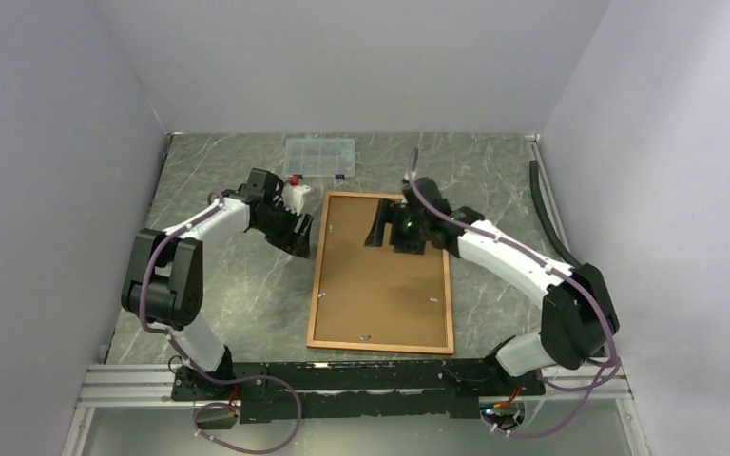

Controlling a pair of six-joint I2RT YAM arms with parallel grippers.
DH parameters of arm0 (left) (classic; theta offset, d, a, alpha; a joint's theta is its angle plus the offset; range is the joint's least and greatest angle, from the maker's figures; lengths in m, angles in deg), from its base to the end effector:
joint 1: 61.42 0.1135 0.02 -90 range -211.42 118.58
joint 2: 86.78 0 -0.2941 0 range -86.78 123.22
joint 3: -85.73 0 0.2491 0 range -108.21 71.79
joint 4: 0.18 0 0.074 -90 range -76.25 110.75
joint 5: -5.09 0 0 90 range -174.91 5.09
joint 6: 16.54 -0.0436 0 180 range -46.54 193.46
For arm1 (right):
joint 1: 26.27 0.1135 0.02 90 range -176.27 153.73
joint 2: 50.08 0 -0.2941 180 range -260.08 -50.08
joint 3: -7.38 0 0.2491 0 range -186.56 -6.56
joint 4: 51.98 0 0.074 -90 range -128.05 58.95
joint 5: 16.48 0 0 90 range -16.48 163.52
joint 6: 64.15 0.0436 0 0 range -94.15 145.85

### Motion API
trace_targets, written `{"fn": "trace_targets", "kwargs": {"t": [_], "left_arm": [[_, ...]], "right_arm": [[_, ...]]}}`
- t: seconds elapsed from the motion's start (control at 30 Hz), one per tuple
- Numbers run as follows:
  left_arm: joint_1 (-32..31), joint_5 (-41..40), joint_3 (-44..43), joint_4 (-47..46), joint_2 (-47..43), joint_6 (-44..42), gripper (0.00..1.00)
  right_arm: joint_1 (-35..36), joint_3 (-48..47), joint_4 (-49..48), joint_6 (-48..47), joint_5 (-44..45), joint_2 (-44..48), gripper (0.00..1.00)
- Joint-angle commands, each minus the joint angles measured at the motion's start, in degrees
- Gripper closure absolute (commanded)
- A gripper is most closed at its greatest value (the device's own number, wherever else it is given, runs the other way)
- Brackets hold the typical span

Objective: Put the photo into the frame

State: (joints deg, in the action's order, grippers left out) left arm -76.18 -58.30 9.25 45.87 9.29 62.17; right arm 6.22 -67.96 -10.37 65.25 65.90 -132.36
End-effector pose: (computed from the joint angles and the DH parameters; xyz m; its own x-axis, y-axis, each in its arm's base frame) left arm 0.3164 -0.1036 0.2195 -0.7843 0.3876 -0.4844 0.5710 0.7562 -0.3194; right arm 0.2545 0.1689 0.2870 -0.8735 0.1896 -0.4484 -0.0673 0.8652 0.4970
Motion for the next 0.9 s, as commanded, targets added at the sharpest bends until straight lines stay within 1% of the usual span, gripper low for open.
{"fn": "trace_targets", "kwargs": {"t": [0.0, 0.07, 0.17, 0.27, 0.33, 0.4, 0.43, 0.5, 0.53, 0.6, 0.67, 0.87], "left_arm": [[-0.22, 6.25, 1.54, 1.52, -0.41, 1.07, 0.33], [-0.19, 7.31, 1.72, 2.15, 0.67, 0.16, 0.37], [-0.01, 9.24, 1.69, 2.51, 2.31, -0.62, 0.46], [0.17, 11.04, 1.66, 2.13, 3.74, -0.75, 0.53], [0.17, 12.49, 1.49, 2.11, 4.49, -0.67, 0.56], [0.17, 14.18, 1.07, 2.39, 5.25, -0.51, 0.58], [0.17, 14.8, 0.95, 2.37, 5.46, -0.35, 0.58], [0.17, 15.44, 1.03, 1.96, 5.61, -0.15, 0.59], [0.13, 15.57, 1.14, 1.7, 5.62, -0.07, 0.59], [0.17, 15.54, 1.28, 1.61, 6.04, -0.24, 0.59], [0.17, 15.36, 1.4, 1.72, 6.41, -0.54, 0.6], [0.18, 14.52, 2.24, 0.5, 6.81, -0.51, 0.62]], "right_arm": [[7.12, 4.68, -15.34, 9.57, -5.99, -2.02, 0.21], [11.29, 5.05, -18.91, 9.76, -5.5, -3.89, 0.25], [15.47, 4.51, -22.18, 7.1, -4.61, -6.74, 0.33], [18.15, 5.57, -26.35, 4.32, -4.65, -8.52, 0.47], [19.8, 5.21, -26.27, 2.25, -3.52, -10.24, 0.58], [20.39, 5.05, -26.97, 1.89, -4.99, -12.74, 0.68], [20.61, 5.5, -28.14, 1.88, -5.9, -13.36, 0.7], [21.34, 5.95, -30.52, 1.33, -7.04, -14.27, 0.71], [21.61, 5.72, -30.67, 0.83, -7.32, -14.83, 0.69], [21.9, 4.91, -30.57, -0.27, -8.11, -16.22, 0.62], [22.26, 4.63, -31.05, -0.77, -9.14, -17.37, 0.58], [22.51, 3.67, -30.26, -1.66, -10.37, -19.93, 0.58]]}}
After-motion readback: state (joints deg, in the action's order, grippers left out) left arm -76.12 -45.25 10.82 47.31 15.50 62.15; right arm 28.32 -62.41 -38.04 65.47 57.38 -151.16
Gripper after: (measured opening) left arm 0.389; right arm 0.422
